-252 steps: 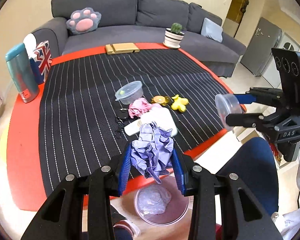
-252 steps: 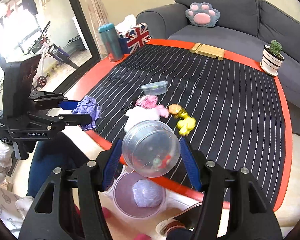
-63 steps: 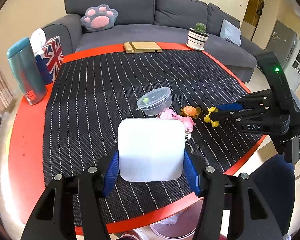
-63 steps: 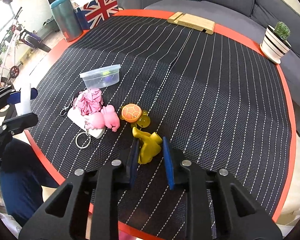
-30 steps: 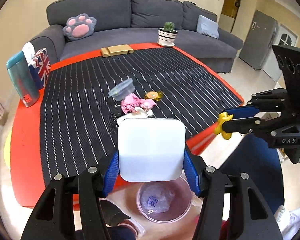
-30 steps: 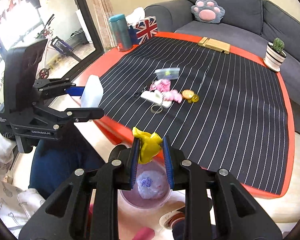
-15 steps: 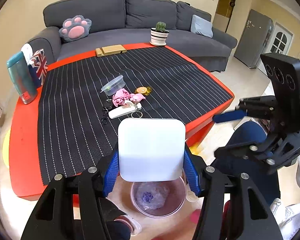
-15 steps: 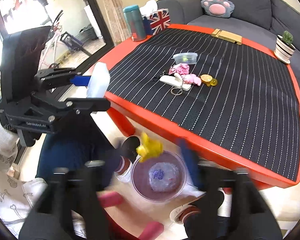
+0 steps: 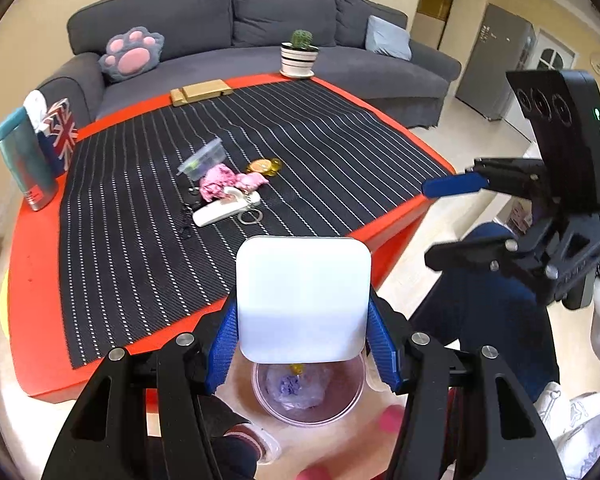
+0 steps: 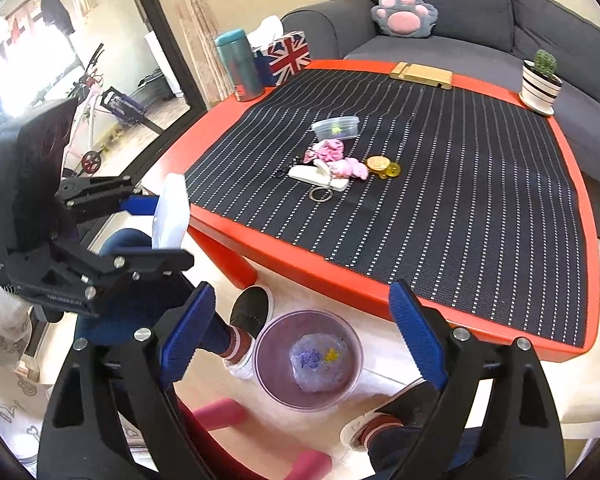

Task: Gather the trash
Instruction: 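Lower the white box into the pink bin and open the left tool, then move the left tool back over the table toward the clear tub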

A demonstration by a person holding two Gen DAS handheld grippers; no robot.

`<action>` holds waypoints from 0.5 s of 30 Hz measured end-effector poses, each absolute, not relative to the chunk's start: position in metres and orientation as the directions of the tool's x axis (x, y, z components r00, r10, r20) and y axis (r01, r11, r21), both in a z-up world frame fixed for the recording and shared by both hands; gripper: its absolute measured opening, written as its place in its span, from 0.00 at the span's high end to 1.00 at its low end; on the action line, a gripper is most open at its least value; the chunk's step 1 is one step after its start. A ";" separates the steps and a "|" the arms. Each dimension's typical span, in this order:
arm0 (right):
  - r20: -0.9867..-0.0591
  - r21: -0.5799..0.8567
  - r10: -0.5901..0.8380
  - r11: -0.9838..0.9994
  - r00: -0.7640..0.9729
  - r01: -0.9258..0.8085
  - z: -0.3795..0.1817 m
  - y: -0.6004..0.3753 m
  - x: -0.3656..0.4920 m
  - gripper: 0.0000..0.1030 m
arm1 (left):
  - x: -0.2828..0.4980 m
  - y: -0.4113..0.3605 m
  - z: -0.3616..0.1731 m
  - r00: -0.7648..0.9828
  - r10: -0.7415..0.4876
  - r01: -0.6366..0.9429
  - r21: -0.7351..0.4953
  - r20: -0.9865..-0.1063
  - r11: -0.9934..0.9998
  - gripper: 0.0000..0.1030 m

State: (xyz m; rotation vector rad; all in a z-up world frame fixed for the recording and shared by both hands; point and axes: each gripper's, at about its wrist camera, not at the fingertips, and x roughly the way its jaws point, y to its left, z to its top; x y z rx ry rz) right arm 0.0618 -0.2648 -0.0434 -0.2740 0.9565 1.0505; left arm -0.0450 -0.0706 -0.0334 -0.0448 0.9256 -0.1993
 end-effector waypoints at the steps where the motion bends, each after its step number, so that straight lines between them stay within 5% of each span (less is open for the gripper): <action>1: -0.776 0.232 0.610 0.514 0.161 -0.826 -0.043 -0.268 0.063 0.15 | -0.045 -0.072 -0.034 0.581 -0.192 0.156 -0.124 -0.791 0.980 0.45; 8: -0.768 0.235 0.614 0.533 0.181 -0.813 -0.039 -0.278 0.068 0.15 | -0.045 -0.083 -0.033 0.573 -0.204 0.179 -0.121 -0.794 0.976 0.44; 9: -0.768 0.236 0.614 0.534 0.181 -0.812 -0.039 -0.278 0.068 0.15 | -0.044 -0.083 -0.033 0.573 -0.208 0.179 -0.127 -0.793 0.976 0.41; 11: -0.768 0.234 0.613 0.537 0.184 -0.810 -0.039 -0.279 0.068 0.14 | -0.044 -0.081 -0.031 0.590 -0.209 0.168 -0.135 -0.780 0.977 0.13; 15: -0.767 0.238 0.615 0.538 0.184 -0.809 -0.039 -0.279 0.069 0.12 | -0.042 -0.076 -0.031 0.596 -0.207 0.138 -0.154 -0.776 0.978 0.13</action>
